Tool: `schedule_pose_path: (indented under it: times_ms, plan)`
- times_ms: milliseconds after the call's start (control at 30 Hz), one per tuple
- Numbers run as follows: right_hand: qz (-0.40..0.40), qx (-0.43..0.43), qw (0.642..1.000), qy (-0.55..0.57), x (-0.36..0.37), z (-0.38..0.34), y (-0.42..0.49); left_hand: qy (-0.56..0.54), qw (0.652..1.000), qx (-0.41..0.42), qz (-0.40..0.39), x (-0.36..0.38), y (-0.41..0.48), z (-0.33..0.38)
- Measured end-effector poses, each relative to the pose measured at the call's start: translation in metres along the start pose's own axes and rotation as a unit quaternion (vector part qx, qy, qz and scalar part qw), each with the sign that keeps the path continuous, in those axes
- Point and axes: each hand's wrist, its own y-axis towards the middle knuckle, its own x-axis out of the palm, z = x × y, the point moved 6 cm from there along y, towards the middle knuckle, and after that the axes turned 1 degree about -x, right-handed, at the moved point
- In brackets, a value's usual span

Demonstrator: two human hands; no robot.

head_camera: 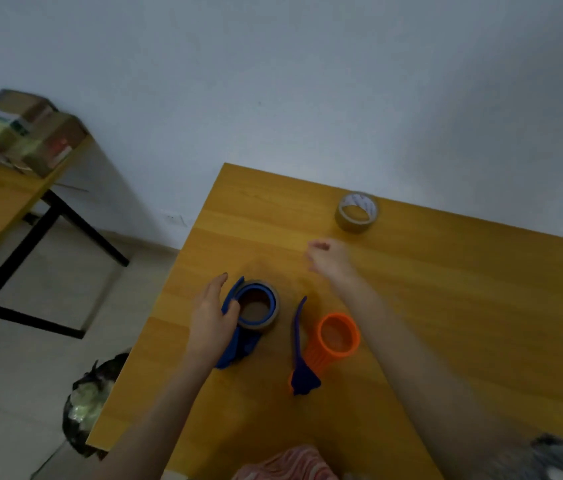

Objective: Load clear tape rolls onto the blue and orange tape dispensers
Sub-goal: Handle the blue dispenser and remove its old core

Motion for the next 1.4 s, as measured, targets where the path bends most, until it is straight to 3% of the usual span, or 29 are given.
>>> schedule_pose_path:
  times_ms: [133, 300, 400, 567, 867, 1400]
  plan:
    - [-0.040, -0.033, 0.998, -0.041, 0.031, -0.002, -0.022, 0.002, 0.999, -0.026, -0.030, 0.007, -0.006, -0.016]
    - [-0.008, -0.046, 0.997, -0.065, 0.038, 0.001, -0.044, -0.009, 0.999, -0.012, -0.051, 0.014, -0.004, -0.031]
    - [-0.008, -0.030, 0.995, -0.091, 0.046, 0.009, -0.049, -0.003, 0.996, -0.020, -0.085, 0.016, 0.002, -0.044]
    - [-0.010, 0.018, 0.991, -0.136, 0.066, 0.021, -0.061, 0.041, 0.985, 0.046, -0.160, 0.008, 0.010, -0.059]
    - [0.008, -0.001, 0.960, -0.279, 0.092, 0.036, -0.078, 0.016, 0.973, 0.025, -0.230, 0.007, 0.018, -0.068]
    - [0.025, -0.020, 0.961, -0.276, 0.095, 0.038, -0.069, 0.091, 0.971, 0.048, -0.216, 0.013, 0.037, -0.062]
